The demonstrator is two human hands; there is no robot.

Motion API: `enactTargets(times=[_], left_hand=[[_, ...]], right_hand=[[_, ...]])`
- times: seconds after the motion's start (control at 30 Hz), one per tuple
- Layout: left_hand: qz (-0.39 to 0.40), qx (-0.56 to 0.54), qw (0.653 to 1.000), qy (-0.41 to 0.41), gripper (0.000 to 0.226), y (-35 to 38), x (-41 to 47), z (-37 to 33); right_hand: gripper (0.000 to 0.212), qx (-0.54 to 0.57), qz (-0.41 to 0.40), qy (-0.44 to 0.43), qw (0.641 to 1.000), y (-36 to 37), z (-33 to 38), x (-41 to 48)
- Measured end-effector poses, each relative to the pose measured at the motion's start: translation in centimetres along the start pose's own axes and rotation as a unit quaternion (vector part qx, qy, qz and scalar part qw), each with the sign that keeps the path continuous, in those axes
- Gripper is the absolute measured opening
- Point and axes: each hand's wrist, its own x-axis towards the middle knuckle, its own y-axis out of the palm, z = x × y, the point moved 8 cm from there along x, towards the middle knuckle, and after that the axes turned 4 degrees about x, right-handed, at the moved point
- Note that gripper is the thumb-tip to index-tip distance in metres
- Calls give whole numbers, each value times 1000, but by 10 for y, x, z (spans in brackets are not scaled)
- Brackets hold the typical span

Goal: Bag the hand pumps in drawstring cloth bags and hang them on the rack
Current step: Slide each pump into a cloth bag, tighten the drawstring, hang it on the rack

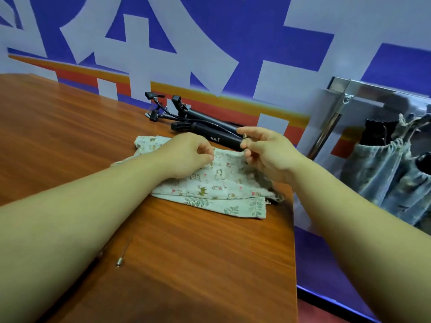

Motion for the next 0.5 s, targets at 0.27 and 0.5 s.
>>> enactTargets(times=[0.27,0.5], left_hand=[[7,22,1000,-2,13,15,1,18],[-2,1,1000,-11,10,15,1,18]], right_hand=[[30,105,-47,45,992,1,-13,31],[14,-146,-44,-49,987,5,10,37]])
